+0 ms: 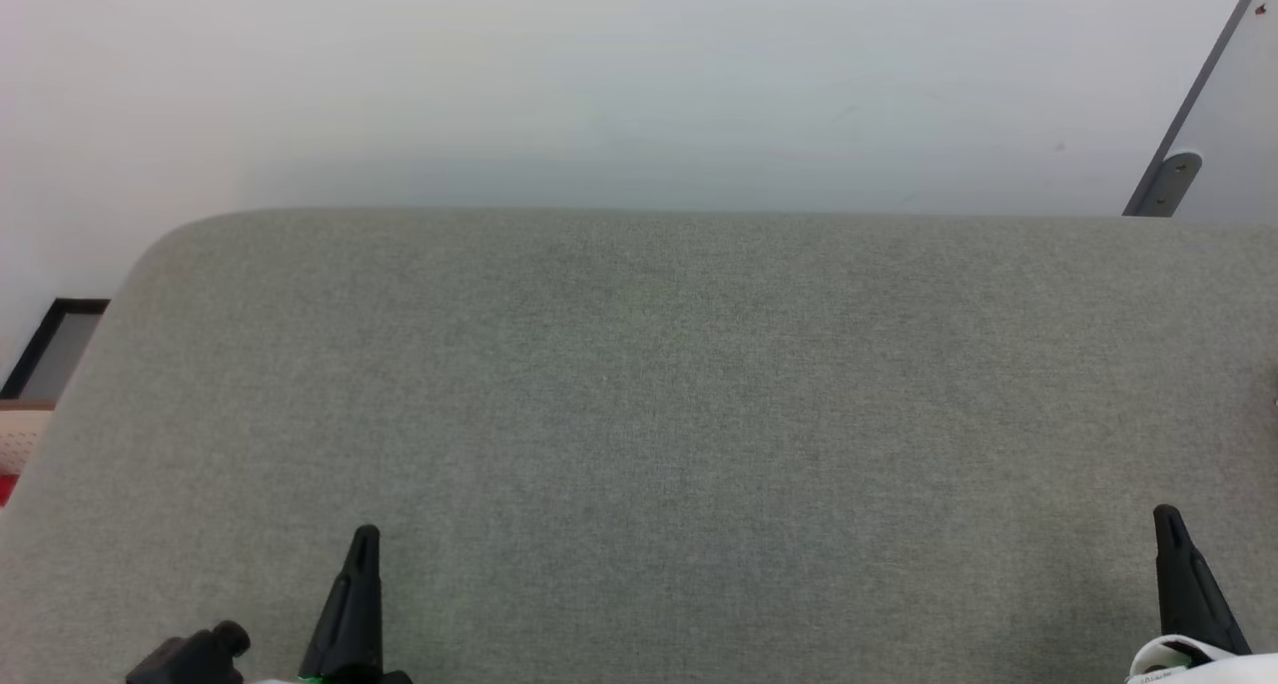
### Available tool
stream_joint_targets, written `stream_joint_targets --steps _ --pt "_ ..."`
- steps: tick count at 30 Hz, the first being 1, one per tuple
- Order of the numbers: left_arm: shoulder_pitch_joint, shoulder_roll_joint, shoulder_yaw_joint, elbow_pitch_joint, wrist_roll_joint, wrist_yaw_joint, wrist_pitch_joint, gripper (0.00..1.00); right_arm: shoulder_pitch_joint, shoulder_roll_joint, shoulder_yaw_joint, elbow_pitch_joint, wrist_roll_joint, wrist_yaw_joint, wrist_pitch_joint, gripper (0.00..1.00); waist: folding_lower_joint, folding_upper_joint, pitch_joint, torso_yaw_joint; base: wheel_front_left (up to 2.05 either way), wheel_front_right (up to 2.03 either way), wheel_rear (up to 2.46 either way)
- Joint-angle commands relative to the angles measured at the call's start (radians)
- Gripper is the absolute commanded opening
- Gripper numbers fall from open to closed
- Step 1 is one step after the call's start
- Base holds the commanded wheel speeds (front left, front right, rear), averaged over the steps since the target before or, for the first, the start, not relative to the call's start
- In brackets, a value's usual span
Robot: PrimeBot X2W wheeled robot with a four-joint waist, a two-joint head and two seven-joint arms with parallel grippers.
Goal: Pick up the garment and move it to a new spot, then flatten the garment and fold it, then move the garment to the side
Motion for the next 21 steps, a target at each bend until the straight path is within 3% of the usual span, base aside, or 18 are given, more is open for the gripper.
stream_joint_targets --steps 1,21 --pt "-0.026 0.007 0.004 -0.005 -0.038 -0.001 0.005 0.00 -0.029 -0.002 -0.005 -0.008 0.033 0.000 0.007 0.00 0.0000 -0.0001 0.000 0.000 0.00 0.00 0.00" --pt "-0.079 0.003 0.018 0.045 -0.312 -0.002 0.072 0.00 -0.075 0.027 -0.011 0.034 0.272 0.000 0.077 0.00 0.0000 -0.0001 -0.001 -0.008 0.00 0.00 0.00"
